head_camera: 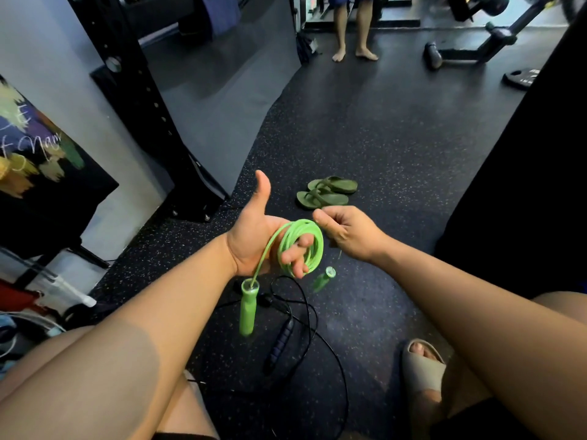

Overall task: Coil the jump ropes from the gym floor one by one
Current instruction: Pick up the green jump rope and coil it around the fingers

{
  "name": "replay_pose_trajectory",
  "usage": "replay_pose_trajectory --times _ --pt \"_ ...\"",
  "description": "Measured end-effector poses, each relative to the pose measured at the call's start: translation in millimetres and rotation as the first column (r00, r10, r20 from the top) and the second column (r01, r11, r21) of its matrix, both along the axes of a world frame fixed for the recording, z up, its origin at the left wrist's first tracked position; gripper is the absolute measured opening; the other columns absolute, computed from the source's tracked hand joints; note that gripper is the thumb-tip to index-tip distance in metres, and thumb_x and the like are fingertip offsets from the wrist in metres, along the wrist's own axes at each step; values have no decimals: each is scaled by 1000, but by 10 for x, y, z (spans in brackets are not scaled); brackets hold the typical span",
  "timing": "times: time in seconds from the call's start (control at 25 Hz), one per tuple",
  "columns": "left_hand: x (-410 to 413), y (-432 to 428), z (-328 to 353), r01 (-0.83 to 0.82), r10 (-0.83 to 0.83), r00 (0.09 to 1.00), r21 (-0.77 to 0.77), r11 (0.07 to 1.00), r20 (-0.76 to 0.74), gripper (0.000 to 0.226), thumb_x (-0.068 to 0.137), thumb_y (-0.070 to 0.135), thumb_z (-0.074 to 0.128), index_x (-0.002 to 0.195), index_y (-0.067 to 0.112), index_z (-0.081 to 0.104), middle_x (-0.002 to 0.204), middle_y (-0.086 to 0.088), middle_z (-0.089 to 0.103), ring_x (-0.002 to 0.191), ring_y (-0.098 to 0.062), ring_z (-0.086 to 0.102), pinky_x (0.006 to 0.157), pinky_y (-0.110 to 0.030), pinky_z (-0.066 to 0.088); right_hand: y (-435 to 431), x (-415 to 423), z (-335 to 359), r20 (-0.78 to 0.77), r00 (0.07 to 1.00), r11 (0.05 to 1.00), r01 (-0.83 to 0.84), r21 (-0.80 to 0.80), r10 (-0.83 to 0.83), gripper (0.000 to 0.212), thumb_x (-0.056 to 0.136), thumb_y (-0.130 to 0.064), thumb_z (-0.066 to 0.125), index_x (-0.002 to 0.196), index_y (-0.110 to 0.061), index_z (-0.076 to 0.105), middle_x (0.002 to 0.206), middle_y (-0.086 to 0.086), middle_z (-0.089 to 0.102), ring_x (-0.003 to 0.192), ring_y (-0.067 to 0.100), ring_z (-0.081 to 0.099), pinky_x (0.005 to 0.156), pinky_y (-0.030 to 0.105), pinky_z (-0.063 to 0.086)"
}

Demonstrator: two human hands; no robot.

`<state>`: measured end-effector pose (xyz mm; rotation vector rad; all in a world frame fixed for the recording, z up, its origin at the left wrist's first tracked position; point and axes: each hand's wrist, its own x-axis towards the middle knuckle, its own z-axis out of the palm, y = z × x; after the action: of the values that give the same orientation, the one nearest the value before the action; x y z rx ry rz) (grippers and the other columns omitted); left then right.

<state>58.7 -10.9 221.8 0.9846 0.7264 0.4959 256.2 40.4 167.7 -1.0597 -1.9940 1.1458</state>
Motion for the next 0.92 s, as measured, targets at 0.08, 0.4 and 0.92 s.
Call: replay_pose_trajectory --times 0.08,0.4,0.92 --pt "-27 15 41 -138 138 983 -4 990 124 114 56 102 -2 74 6 57 48 -5 51 59 -28 62 80 -39 48 -29 -22 -109 -19 1000 994 16 -110 -18 64 89 -74 40 72 -15 58 58 -11 42 58 12 40 61 40 42" --pt "-148 105 84 -664 644 680 -80 744 351 111 68 99 16 97 2 61 83 -13 67 88 -35 69 100 -43 52 -134 -98 -155 326 932 983 -116 -142 157 24 100 -29 54 97 -11 69 68 5 70 60 15 62 71 40 55" --pt "-36 177 -232 -455 491 807 185 871 -327 124 76 93 1 120 -7 59 103 -26 70 91 -28 72 94 -39 45 -327 -166 414 474 859 927 -318 197 194 28 97 -37 60 84 -13 68 67 3 64 56 15 55 55 31 41"
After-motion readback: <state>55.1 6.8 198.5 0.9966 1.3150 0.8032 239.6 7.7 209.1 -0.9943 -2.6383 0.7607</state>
